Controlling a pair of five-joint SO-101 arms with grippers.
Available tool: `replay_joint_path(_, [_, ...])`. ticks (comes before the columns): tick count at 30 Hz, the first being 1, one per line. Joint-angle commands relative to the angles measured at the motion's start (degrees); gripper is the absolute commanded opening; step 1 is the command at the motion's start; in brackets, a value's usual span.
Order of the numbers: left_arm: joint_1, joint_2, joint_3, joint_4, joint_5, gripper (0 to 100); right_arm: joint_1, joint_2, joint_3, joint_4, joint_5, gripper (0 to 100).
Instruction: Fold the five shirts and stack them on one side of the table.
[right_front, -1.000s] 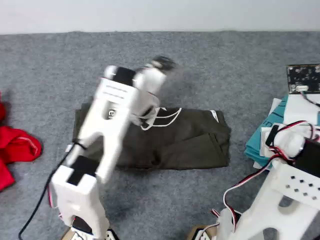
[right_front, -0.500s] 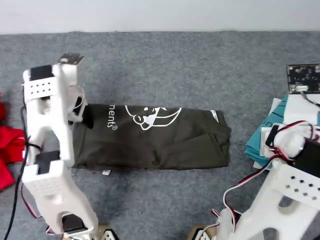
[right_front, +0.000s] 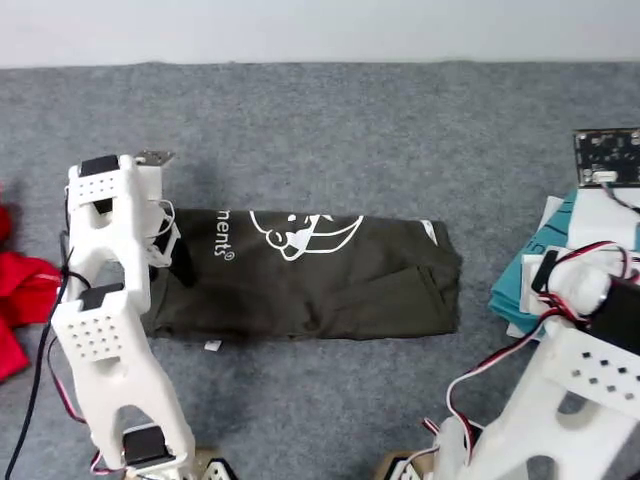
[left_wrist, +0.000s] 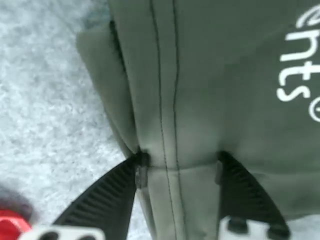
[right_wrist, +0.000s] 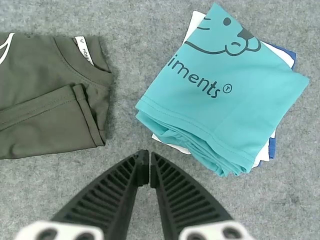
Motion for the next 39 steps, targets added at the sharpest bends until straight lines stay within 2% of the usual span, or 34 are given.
replay_joint_path(1, [-0.4, 1.8, -1.7, -1.5, -0.1, 18, 0.7, -1.5, -0.3, 1.9, -0.3, 0.9])
replay_joint_path(7, [-0.2, 3.3, -1.7, -1.9, -1.1, 1, 0.7, -1.5, -0.4, 1.9, -0.3, 0.9])
replay_joint_path(21, [-7.3, -5.3, -1.7, -2.7, -7.0, 1, 0.7, -1.5, -0.4, 1.9, -0.3, 0.9])
replay_joint_path(25, [-7.4, -8.2, -1.7, -2.2, -7.6, 1, 0.7, -1.5, -0.4, 1.8, -0.3, 0.9])
replay_joint_path(29, [-4.7, -12.5, -1.7, 0.6, -7.5, 1, 0.7, -1.5, -0.4, 1.8, -0.3, 0.9])
replay_joint_path(39, [7.1, -25.0, -0.9, 6.0, -6.6, 1, 0.7, -1.5, -0.3, 1.8, -0.3, 0.9])
